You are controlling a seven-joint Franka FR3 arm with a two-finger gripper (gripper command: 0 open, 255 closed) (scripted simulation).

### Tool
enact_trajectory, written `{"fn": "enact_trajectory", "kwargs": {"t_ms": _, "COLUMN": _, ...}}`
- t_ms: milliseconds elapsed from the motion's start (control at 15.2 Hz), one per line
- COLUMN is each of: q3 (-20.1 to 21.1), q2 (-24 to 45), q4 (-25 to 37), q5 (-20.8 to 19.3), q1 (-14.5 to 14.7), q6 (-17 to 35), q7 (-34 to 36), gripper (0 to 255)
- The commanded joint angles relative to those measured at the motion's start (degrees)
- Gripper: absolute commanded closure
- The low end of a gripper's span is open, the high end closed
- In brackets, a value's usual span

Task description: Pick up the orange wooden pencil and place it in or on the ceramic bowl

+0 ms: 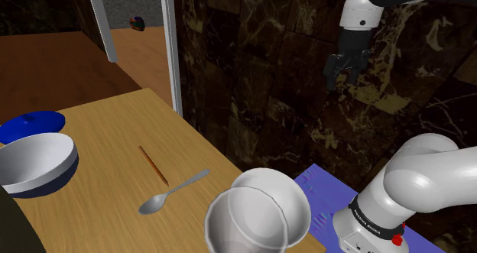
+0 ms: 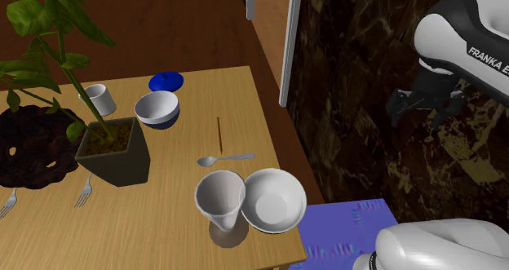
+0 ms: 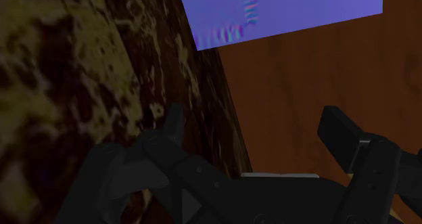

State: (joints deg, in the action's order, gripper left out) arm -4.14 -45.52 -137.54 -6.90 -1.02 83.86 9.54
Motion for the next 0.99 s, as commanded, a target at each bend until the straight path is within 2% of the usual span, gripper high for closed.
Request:
{"fn": "enact_trajectory", "kwargs": {"t_ms": 0, "q3": 0.0, "q2": 0.0, "q4": 0.0, "q5": 0.0, "q1": 0.0, "q6": 0.0, "q7": 0.0, "gripper": 0}}
{"fn": "enact_trajectory", "kwargs": {"t_ms": 462, "q3": 4.3, "q2": 6.1, "q4": -2.5, "q5": 6.3, "q1": 4.0, "q6": 9.9, "q7": 4.3, "gripper": 0}}
{"fn": "enact_trajectory", "kwargs": {"t_ms": 924, "q3": 8.6, "q2": 14.8, "q4": -1.9, "q5": 11.7, "q1": 7.9, "q6": 19.9, "q7": 7.7, "gripper": 0}}
